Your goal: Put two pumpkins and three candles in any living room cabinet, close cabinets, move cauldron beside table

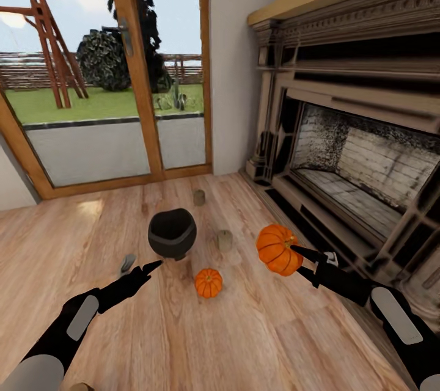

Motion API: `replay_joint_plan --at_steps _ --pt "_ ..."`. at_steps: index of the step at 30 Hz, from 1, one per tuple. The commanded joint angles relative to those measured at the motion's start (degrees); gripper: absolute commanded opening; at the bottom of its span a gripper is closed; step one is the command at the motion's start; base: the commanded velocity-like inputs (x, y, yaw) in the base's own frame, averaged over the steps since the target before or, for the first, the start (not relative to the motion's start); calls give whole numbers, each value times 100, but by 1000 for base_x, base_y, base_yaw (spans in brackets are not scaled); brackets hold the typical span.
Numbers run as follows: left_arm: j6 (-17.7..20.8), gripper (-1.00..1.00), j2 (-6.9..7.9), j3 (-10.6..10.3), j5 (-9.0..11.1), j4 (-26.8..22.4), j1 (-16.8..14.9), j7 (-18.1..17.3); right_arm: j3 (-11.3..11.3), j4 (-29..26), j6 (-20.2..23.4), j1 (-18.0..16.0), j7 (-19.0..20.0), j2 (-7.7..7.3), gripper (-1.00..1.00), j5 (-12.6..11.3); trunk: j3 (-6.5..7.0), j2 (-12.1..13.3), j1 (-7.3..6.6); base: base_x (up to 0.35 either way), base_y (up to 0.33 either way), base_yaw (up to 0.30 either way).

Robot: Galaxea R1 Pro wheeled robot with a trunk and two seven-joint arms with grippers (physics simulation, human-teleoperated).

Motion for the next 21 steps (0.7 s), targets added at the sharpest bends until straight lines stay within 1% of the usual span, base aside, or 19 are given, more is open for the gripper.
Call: replay_joint_plan --at_steps 1,8,9,13,15,19,21 --pt "37 100 -1 11 24 -1 -2 -3 -8 0 39 -4 8 1 -100 -27 -3 -2 0 58 -65 -55" --pt "20 100 -2 14 -3 31 -2 94 -8 -6 38 -4 7 1 -100 -27 -1 -2 0 13 -15 -13" --pt "21 100 -4 16 -7 34 -2 163 -8 -7 37 -4 7 1 -100 -27 -1 -2 0 1 -1 -1" --pt "21 100 -51 24 13 207 -9 836 -8 -7 38 -4 7 1 -100 -26 -1 -2 0 0 0 0" --pt "12 100 -85 27 22 262 -10 1059 -8 -7 39 -4 7 1 -100 -26 -1 -2 0 0 0 0" --pt "-14 100 -182 26 25 329 -11 1161 -8 -7 37 -4 7 1 -100 -23 -1 -2 0 0 0 0" --pt "-108 100 -255 27 24 444 -11 1174 -8 -7 37 -4 7 1 -100 -20 -1 -2 0 0 0 0"
